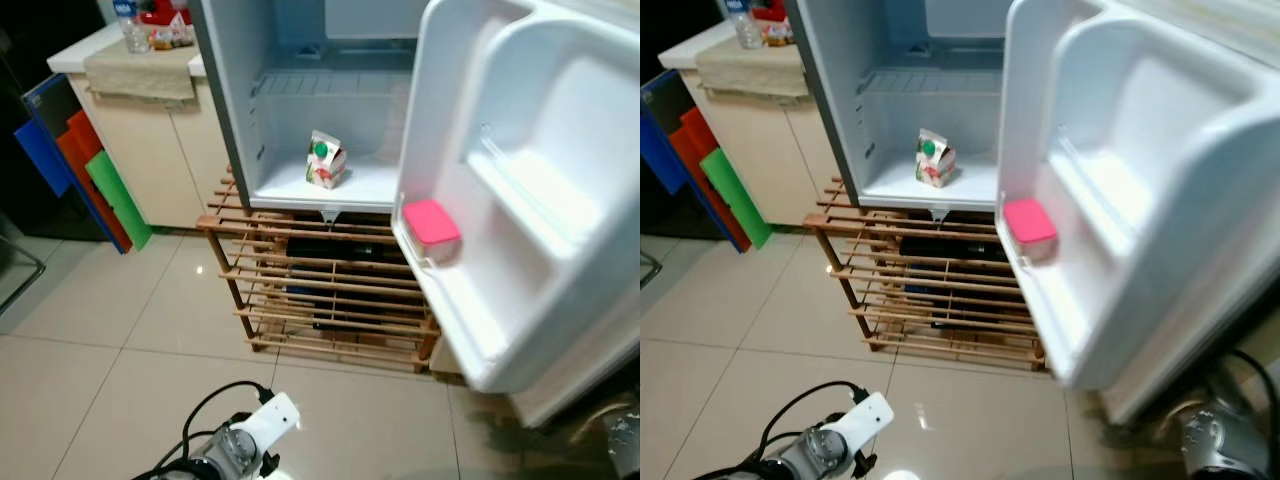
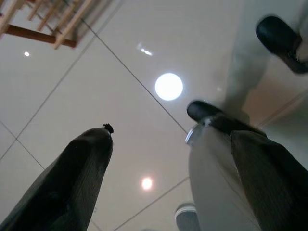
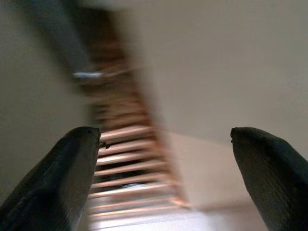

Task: Restocking fridge

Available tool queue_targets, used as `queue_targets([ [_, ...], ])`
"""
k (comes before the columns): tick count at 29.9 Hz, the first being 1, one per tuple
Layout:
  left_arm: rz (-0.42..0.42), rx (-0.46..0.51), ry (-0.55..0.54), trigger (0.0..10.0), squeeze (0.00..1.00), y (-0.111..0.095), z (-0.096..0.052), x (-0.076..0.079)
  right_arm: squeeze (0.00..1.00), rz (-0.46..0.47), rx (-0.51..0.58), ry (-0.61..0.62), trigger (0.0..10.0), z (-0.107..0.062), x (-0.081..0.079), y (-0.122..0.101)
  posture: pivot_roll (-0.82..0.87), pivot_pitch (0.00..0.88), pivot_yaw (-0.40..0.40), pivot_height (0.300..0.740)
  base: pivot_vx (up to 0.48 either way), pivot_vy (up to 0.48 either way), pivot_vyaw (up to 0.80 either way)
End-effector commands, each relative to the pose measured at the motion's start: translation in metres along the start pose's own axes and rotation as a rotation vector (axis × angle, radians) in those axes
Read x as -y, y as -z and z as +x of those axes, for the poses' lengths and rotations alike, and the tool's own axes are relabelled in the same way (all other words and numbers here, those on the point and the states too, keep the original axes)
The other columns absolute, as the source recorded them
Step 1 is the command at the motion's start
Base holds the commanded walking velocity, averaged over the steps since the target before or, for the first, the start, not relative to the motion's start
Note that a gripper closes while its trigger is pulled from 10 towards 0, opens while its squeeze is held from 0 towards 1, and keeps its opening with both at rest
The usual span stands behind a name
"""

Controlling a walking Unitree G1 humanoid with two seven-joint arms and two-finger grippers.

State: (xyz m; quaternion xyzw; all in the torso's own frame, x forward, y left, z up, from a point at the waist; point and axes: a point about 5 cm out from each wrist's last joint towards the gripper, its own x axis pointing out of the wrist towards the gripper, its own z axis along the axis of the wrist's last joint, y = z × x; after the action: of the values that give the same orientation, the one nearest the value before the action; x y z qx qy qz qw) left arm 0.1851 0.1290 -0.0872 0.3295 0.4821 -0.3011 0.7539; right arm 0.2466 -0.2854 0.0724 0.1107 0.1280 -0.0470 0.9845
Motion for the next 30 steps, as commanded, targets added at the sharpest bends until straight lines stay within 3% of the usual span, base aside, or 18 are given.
queue_targets([
  [1, 0.041, -0.03, 0.012, 10.0, 0.0, 0.005, 0.001, 0.006, 0.0, -0.003, -0.005, -0.321, 10.0, -0.005, -0.054, -0.006, -0.12, 0.0, 0.053, 0.74, 0.0, 0.0, 0.0],
  [4, 0.043, -0.03, 0.013, 10.0, 0.0, 0.005, 0.001, 0.008, 0.0, -0.008, -0.023, -0.389, 10.0, -0.009, -0.064, -0.005, -0.12, 0.0, 0.052, 0.74, 0.0, 0.0, 0.0],
  [5, 0.042, -0.041, 0.005, 10.0, 0.0, 0.014, -0.002, -0.009, 0.0, -0.016, -0.057, -0.461, 10.0, -0.014, -0.073, -0.004, -0.12, 0.0, 0.049, 0.74, 0.0, 0.0, 0.0],
  [6, 0.042, -0.041, 0.005, 10.0, 0.0, 0.014, -0.002, -0.009, 0.0, -0.016, -0.057, -0.461, 10.0, -0.014, -0.073, -0.004, -0.12, 0.0, 0.049, 0.74, 0.0, 0.0, 0.0],
  [9, 0.034, -0.039, -0.005, 10.0, 0.0, 0.019, -0.007, -0.03, 0.0, -0.028, -0.087, -0.317, 10.0, -0.007, -0.051, -0.002, -0.11, 0.0, 0.041, 0.74, 0.0, 0.0, 0.0],
  [12, 0.016, -0.023, -0.026, 10.0, 0.0, 0.016, -0.007, -0.034, 0.0, -0.037, -0.05, -0.167, 10.0, 0.0, -0.034, -0.011, -0.11, 0.0, 0.038, 0.74, 0.0, 0.0, 0.0],
  [14, -0.021, 0.016, -0.065, 10.0, 0.0, 0.009, -0.008, -0.039, 0.0, -0.114, -0.013, -0.037, 10.0, 0.004, -0.021, -0.017, -0.11, 0.0, 0.037, 0.74, 0.0, 0.0, 0.0],
  [17, -0.085, 0.095, -0.125, 10.0, 0.0, -0.005, -0.009, -0.047, 0.0, -0.16, 0.021, 0.05, 10.0, 0.007, -0.015, -0.021, -0.11, 0.0, 0.033, 0.74, 0.0, 0.0, 0.0],
  [18, -0.167, 0.198, -0.181, 10.0, 0.0, -0.023, -0.013, -0.058, 0.0, -0.14, 0.046, 0.072, 10.0, 0.009, -0.02, -0.022, -0.1, 0.0, 0.03, 0.74, 0.0, 0.0, 0.0],
  [20, -0.195, 0.237, -0.195, 10.0, 0.0, -0.03, -0.014, -0.062, 0.0, -0.134, 0.053, 0.074, 10.0, 0.01, -0.022, -0.022, -0.1, 0.0, 0.03, 0.74, 0.0, 0.0, 0.0],
  [22, -0.32, 0.4, -0.215, 10.0, 0.0, -0.059, -0.022, -0.075, 0.0, -0.148, 0.082, 0.049, 10.0, 0.014, -0.04, -0.018, -0.09, 0.0, 0.024, 0.74, 0.0, 0.0, 0.0],
  [23, -0.32, 0.4, -0.215, 10.0, 0.0, -0.059, -0.022, -0.075, 0.0, -0.148, 0.082, 0.049, 10.0, 0.014, -0.04, -0.018, -0.09, 0.0, 0.024, 0.74, 0.0, 0.0, 0.0],
  [24, -0.445, 0.664, -0.209, 10.0, 0.0, -0.083, -0.041, -0.102, 0.0, -0.138, 0.105, 0.039, 10.0, 0.018, -0.056, -0.013, -0.08, 0.0, 0.022, 0.74, 0.0, 0.0, 0.0],
  [25, -0.49, 0.831, -0.218, 10.0, 0.0, -0.096, -0.06, -0.119, 0.0, -0.136, 0.112, 0.033, 10.0, 0.02, -0.063, -0.01, -0.08, 0.0, 0.023, 0.74, 0.0, 0.0, 0.0],
  [26, -0.49, 0.831, -0.218, 10.0, 0.0, -0.096, -0.06, -0.119, 0.0, -0.136, 0.112, 0.033, 10.0, 0.02, -0.063, -0.01, -0.08, 0.0, 0.023, 0.74, 0.0, 0.0, 0.0],
  [28, -0.506, 1.069, -0.251, 10.0, 0.0, -0.123, -0.097, -0.138, 0.0, -0.136, 0.132, 0.023, 10.0, 0.023, -0.073, -0.008, -0.07, 0.0, 0.026, 0.74, 0.0, 0.0, 0.0],
  [30, -0.502, 1.181, -0.287, 10.0, 0.0, -0.141, -0.12, -0.141, 0.0, -0.134, 0.147, 0.011, 10.0, 0.025, -0.081, -0.008, -0.07, 0.0, 0.027, 0.74, 0.0, 0.0, 0.0],
])
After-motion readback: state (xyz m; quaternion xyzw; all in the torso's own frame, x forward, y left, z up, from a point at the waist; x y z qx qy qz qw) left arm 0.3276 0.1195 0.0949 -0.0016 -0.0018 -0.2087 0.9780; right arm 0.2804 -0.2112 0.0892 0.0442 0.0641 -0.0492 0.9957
